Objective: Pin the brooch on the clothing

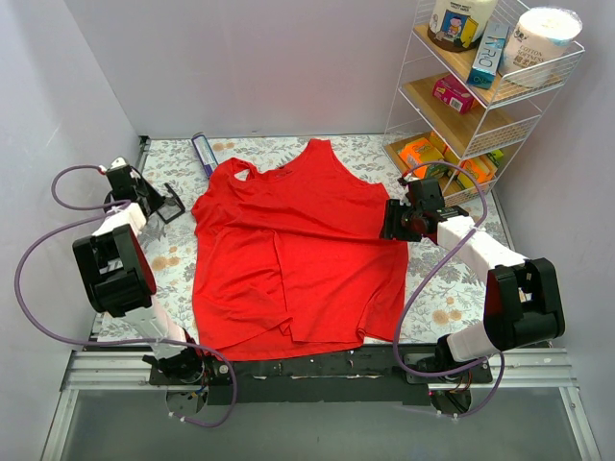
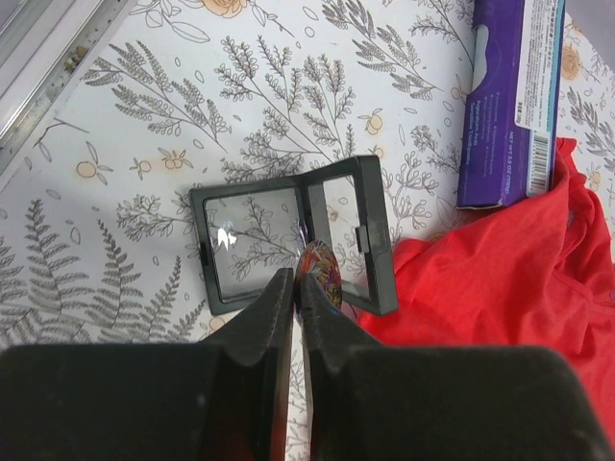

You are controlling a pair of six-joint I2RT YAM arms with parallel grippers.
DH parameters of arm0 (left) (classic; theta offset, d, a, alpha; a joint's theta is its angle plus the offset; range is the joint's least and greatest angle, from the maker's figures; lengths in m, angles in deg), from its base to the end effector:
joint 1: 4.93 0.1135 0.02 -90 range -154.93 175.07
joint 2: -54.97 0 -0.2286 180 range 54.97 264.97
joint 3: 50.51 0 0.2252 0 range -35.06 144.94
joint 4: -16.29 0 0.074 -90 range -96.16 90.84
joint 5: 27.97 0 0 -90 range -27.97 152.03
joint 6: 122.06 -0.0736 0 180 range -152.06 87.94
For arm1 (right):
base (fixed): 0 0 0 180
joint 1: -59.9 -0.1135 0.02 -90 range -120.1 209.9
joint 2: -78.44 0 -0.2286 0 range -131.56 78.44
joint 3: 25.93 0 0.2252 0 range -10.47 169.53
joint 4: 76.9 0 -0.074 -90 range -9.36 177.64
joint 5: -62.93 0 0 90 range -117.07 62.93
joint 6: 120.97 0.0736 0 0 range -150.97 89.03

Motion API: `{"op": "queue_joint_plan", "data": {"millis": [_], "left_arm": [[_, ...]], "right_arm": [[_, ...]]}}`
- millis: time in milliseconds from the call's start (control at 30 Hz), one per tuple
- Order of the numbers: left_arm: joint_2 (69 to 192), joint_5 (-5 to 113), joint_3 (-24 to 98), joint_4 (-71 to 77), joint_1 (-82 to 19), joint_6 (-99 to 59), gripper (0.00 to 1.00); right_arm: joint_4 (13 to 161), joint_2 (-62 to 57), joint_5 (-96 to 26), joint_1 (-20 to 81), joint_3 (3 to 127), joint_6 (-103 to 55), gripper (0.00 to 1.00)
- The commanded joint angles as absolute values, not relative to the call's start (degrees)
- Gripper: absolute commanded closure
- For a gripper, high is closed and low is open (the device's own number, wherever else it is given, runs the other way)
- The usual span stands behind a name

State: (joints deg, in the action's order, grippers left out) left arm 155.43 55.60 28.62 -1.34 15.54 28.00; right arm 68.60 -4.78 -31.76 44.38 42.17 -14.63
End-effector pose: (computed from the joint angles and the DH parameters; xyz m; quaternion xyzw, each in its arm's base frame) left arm 0.3642 0.1272 0.1639 -0.5639 0.7031 -0.1933 0.3876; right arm 0.2931 0.0876 0.1695 -0.0074 0.9378 0.1316 0.3211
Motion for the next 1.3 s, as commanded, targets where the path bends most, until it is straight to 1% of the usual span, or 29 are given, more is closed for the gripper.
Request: {"op": "queue_joint_plan", "data": {"millis": [0,233,333,433,567,733,833,1000,1167,1200,1267], "left_arm": [[147.0,56.2,27.6,-3.6,15.2,26.4,1.00],[137.9,54.4,22.9,-7.0,15.2,27.0,1.00],[132.9,52.9,20.2,-8.7,15.2,27.4,1.00],[127.4,51.1,17.0,-10.3,15.2,27.9,1.00],[121.0,47.3,13.8,-12.1,15.0,29.3,1.00],[114.2,42.0,11.4,-13.1,13.6,30.3,1.00],[110.8,41.3,10.8,-11.8,6.6,29.6,1.00],[109.6,34.8,9.4,-6.7,0.3,31.0,1.00],[113.4,29.3,9.7,0.5,-8.6,32.9,1.00],[115.5,27.8,9.7,5.8,-9.7,33.7,1.00],[118.4,23.5,10.0,9.9,-12.6,35.8,1.00]], "right_arm": [[70.6,-4.2,-32.5,43.9,42.8,-14.9,0.43],[70.2,-1.9,-33.5,42.2,45.1,-15.4,0.43],[69.5,-0.9,-32.9,39.8,47.0,-16.1,0.43],[69.3,0.0,-32.2,35.4,48.6,-16.1,0.43],[72.6,1.2,-32.4,27.0,48.9,-14.4,0.42],[76.6,1.4,-35.3,21.9,49.3,-13.6,0.41],[78.7,2.3,-37.3,20.4,49.6,-13.9,0.41],[83.2,6.2,-42.9,20.2,48.1,-12.4,0.41],[86.8,10.5,-46.1,20.2,46.2,-9.5,0.39],[87.1,10.9,-47.2,20.2,45.9,-9.3,0.39],[89.3,11.2,-47.8,20.2,46.0,-8.3,0.37]]}}
